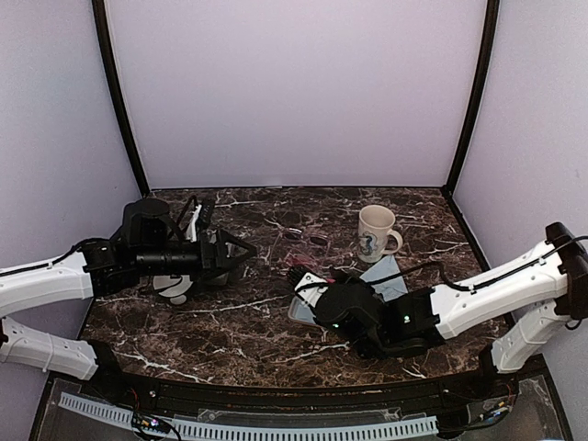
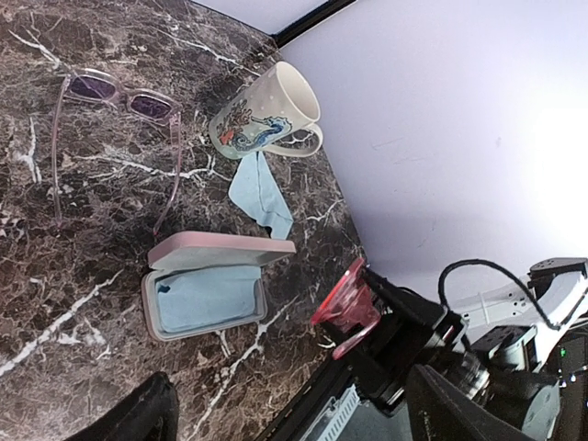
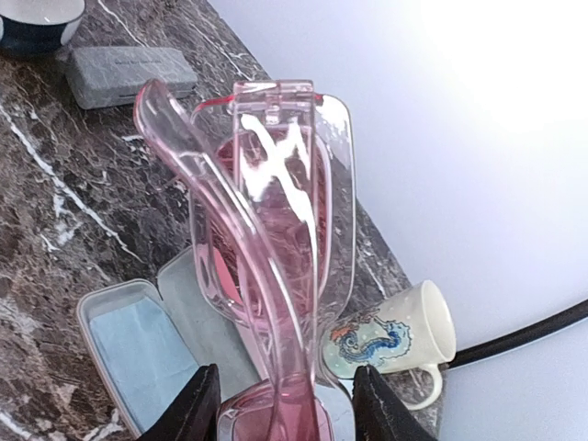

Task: Organize the sunglasses
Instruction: Pass from the right arm to the left

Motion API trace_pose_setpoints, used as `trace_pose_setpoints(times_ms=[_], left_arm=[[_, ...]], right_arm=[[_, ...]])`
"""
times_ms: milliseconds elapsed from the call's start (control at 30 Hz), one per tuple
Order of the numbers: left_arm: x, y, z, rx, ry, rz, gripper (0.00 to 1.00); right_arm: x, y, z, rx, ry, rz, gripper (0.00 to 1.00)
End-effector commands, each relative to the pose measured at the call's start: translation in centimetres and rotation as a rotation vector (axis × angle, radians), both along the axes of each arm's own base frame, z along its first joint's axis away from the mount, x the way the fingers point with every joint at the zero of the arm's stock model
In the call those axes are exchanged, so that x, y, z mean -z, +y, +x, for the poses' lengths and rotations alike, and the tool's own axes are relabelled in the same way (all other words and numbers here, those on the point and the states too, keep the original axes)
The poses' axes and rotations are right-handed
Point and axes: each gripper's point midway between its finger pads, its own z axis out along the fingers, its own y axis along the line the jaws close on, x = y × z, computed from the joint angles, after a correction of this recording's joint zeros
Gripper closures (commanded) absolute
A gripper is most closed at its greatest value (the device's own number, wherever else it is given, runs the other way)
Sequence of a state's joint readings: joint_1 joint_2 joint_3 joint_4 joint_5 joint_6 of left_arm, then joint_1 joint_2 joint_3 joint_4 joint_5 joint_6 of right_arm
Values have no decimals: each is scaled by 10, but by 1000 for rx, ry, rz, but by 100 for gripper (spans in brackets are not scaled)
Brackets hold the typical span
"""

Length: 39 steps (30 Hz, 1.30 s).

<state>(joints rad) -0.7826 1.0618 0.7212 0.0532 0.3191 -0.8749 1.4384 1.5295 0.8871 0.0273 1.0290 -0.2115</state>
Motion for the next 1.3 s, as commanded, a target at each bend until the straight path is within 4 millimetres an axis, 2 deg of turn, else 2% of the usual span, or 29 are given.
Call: trace_pose_setpoints(times_ms=[0,367,567,767,933,1267], left_arm=[[-21,-18,8,21,13,-117,13],[-4,-37,10,70,97,-144,11],[3,-52,0,144,132,-160,11],[12,-56,-2,153,142,-136,13],[18,-61,-4,171,168,-142,14],[14,-75,-3,204,200,-183,13]], right_arm=[[-12,-4,3,120,-211,-75,69],[-8,3,-8,118,-392,-205,69],[-12,6,-12,122,-470,-219,68],[0,16,-17,65,-429,-253,67],[1,18,-18,45,-378,-217,67],[2,20,-21,42,-411,-223,68]])
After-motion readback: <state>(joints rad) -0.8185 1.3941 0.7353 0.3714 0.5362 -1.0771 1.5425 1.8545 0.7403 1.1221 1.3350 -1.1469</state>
